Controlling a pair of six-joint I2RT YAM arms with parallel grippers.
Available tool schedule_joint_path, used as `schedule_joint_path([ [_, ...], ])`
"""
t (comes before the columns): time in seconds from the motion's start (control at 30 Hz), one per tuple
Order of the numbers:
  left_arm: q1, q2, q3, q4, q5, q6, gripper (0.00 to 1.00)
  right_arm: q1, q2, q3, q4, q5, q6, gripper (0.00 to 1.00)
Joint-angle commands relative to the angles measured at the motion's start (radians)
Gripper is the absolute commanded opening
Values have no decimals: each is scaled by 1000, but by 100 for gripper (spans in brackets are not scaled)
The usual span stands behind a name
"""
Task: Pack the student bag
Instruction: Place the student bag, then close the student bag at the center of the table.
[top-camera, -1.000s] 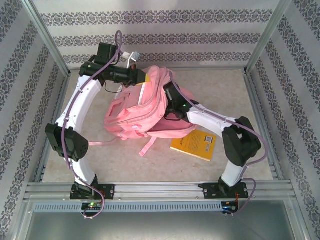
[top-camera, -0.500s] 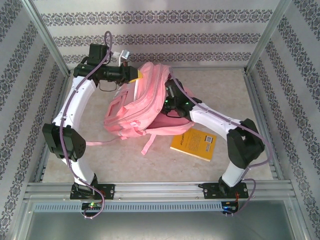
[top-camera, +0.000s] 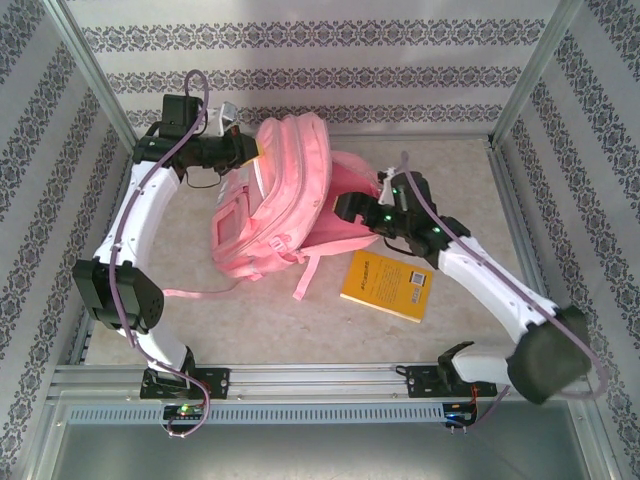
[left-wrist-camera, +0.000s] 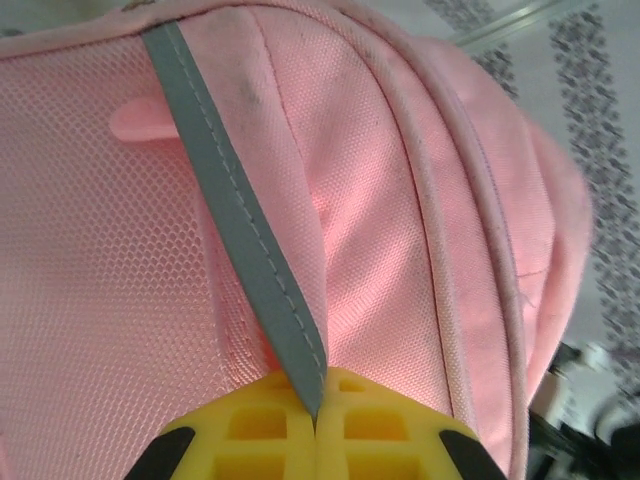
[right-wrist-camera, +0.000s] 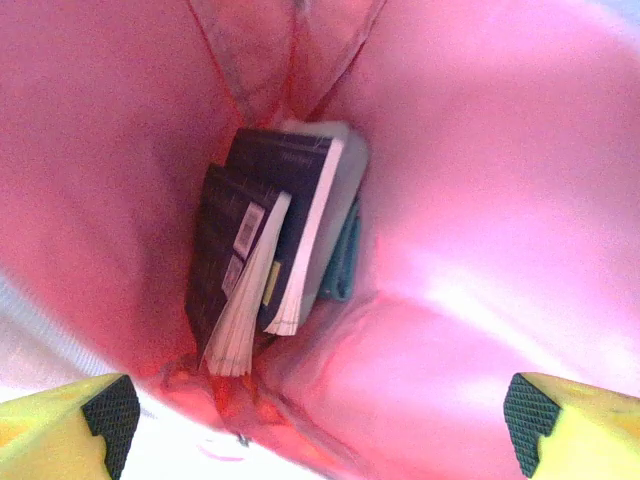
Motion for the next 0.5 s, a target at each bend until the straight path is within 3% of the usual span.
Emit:
schedule_joint_path([
  [0.0,29,2,1,16,-161,31,0,-27,-102,-55,-96,120,-58,95],
  [0.13,3,17,6,9,-198,48,0,-60,-194,-130,-63,138,-67,96],
  [0.37,-49,33,3,-81,-474,116,0,-83,-216,-140,-296,350,-32,96],
  [0.47,-72,44,-26,-74,-511,118,0,-115,-210,-196,-357,394,38,96],
])
